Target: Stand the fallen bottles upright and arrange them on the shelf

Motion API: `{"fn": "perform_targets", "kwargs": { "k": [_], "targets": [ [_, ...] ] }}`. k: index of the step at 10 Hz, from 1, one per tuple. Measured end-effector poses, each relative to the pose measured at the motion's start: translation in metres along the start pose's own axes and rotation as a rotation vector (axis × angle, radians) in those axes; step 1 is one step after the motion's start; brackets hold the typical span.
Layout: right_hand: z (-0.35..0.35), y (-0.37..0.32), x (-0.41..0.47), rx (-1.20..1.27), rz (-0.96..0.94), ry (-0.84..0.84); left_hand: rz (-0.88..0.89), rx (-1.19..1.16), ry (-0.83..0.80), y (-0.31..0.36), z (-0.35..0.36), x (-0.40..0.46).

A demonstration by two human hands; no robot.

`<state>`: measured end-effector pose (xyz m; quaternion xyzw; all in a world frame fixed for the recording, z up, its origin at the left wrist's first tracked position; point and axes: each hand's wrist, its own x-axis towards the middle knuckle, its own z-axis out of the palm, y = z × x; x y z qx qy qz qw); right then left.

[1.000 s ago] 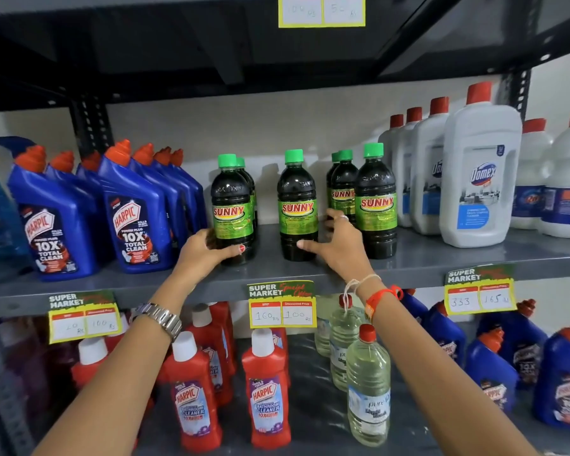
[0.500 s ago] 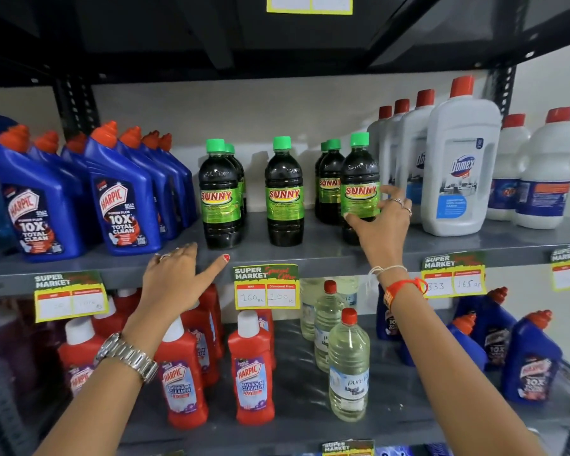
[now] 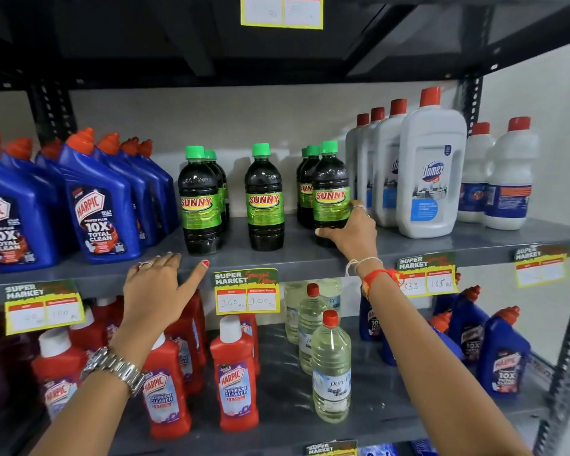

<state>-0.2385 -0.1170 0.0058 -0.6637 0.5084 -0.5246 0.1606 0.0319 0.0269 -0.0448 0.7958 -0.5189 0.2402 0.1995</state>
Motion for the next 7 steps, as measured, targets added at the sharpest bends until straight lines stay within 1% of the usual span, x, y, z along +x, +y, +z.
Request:
{"fn": "perform_targets", "kwargs": {
  "k": [4, 6, 7],
  "targets": [
    [0.0084, -0.0114, 0.0023, 0.004, 0.016, -0.106, 0.015, -0.031, 0.041, 0.0011, -0.0014, -0.0016],
    [0.0114, -0.0082, 0.0042, 0.009, 0.008, -0.122, 0.018, -0.05, 0.062, 0.0018, -0.0026, -0.0022],
    [0.0138, -0.0081, 0.0055, 0.045, 0.008, -0.109, -0.013, -0.066, 0.024, 0.0044, -0.0036, -0.0016]
  ]
}}
